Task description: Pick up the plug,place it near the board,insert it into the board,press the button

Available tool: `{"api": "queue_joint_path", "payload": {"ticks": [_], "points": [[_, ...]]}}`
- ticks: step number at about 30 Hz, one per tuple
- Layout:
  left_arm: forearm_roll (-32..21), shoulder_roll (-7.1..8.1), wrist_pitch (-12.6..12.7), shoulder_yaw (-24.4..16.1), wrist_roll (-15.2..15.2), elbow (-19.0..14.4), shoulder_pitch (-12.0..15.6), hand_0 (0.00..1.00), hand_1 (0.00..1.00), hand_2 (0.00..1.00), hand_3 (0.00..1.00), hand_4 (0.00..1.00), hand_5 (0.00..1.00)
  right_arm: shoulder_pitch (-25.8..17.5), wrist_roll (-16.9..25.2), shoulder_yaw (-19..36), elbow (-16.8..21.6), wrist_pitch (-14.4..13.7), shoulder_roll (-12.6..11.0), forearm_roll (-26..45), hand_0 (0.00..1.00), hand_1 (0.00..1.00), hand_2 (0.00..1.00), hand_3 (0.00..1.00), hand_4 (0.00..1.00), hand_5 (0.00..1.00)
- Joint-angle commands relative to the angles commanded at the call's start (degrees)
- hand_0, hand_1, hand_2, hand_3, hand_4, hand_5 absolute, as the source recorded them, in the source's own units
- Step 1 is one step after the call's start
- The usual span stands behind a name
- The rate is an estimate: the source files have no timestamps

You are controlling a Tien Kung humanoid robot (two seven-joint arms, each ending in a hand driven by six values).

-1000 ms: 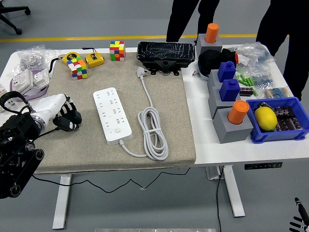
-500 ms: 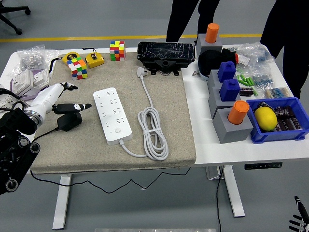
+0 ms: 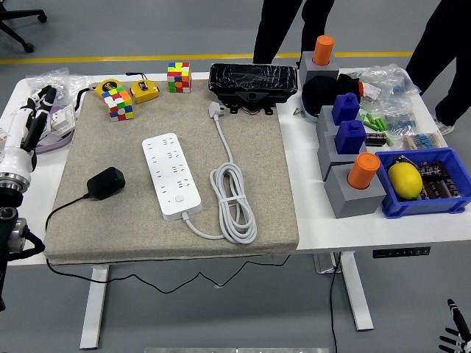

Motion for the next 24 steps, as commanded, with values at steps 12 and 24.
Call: {"api": "queue_joint_path", "payload": {"ticks": [12, 24], "points": [[-2.1, -2.73, -0.1, -5.1, -0.8, -4.7, 5.1, 0.957, 0.967, 0.914, 0.891, 0.998, 0.998, -0.2, -0.3, -0.8, 0.0, 0.3, 0.4, -0.2, 0.796, 0.737, 0.735, 0.802, 0.998, 0.998], [3.5, -5.81, 1.4, -6.3, -1.0, -10.6, 7.5, 0.853, 0.892, 0.853, 0.831, 0.998, 0.998, -2.5, -0.2, -1.4, 0.0, 1.3, 1.7, -0.5, 0.796, 0.736, 0.734, 0.800, 0.998, 0.998]]}}
